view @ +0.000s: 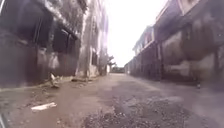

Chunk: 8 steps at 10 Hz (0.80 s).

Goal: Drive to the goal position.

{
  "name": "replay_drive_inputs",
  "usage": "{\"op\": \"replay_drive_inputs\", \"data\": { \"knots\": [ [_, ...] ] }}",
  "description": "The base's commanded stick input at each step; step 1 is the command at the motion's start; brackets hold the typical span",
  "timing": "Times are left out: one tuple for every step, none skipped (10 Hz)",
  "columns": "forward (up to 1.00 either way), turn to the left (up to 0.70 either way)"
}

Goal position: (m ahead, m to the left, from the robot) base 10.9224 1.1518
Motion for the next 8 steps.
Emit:
{"op": "replay_drive_inputs", "data": {
  "knots": [
    [0.85,0.0],
    [0.85,0.0],
    [0.85,0.0],
    [0.85,0.0],
    [0.85,0.0],
    [0.85,0.0],
    [0.85,0.0],
    [0.85,0.0]
  ]
}}
